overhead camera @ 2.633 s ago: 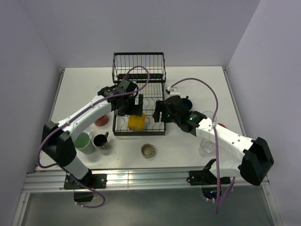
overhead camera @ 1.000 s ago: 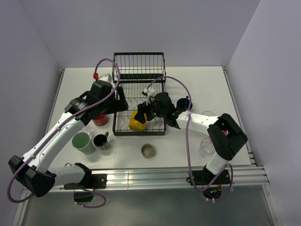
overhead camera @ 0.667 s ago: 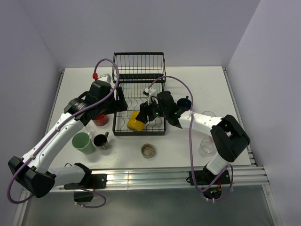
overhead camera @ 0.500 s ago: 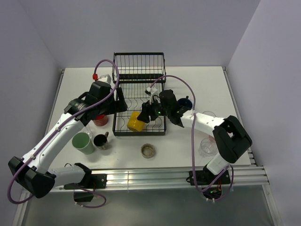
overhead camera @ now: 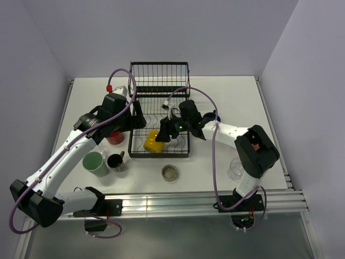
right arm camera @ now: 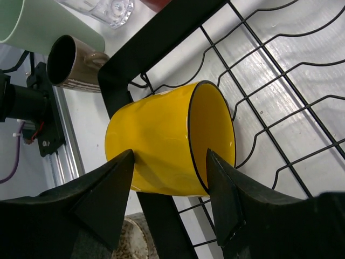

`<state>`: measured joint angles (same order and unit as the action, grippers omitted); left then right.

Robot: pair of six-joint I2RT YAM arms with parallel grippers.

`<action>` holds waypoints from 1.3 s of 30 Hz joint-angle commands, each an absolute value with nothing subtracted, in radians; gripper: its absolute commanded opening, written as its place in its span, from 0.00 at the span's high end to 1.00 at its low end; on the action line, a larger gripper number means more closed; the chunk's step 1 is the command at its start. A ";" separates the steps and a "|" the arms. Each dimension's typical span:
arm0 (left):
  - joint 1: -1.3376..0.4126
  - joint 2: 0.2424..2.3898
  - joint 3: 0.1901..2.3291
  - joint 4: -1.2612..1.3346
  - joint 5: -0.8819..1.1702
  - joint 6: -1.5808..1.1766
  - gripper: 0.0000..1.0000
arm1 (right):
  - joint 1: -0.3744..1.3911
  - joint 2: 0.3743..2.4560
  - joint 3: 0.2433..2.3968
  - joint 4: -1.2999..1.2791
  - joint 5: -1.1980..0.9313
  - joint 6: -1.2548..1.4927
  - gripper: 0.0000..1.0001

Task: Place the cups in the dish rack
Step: Grab a cup with the right arm

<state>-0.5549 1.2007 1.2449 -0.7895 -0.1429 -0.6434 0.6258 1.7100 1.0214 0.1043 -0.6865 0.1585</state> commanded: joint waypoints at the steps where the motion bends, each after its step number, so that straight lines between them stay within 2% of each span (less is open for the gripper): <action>1: -0.546 1.177 1.239 -0.755 -0.123 -0.623 0.01 | 0.629 1.749 1.054 0.067 -0.727 0.147 0.37; 4: -0.545 1.178 1.236 -0.747 -0.117 -0.624 0.01 | 0.624 1.762 1.057 0.081 -0.764 0.158 0.46; 8: -0.543 1.183 1.233 -0.742 -0.110 -0.623 0.01 | 0.615 1.766 1.060 0.087 -0.818 0.169 0.76; 11: -0.541 1.186 1.235 -0.739 -0.107 -0.623 0.01 | 0.601 1.764 1.068 0.087 -0.862 0.179 0.90; 14: -0.538 1.187 1.238 -0.738 -0.104 -0.623 0.01 | 0.597 1.755 1.066 0.101 -0.909 0.195 0.99; 31: -0.532 1.174 1.223 -0.726 -0.103 -0.630 0.01 | 0.595 1.608 1.066 0.215 -0.968 0.405 1.00; 39: -0.531 1.157 1.201 -0.712 -0.091 -0.637 0.01 | 0.598 1.575 1.105 0.150 -0.927 0.426 1.00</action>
<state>-0.5358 1.1934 1.2079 -0.7574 -0.1074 -0.6403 0.5995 1.6463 1.0550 0.1215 -0.9176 0.3817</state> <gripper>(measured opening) 0.993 0.082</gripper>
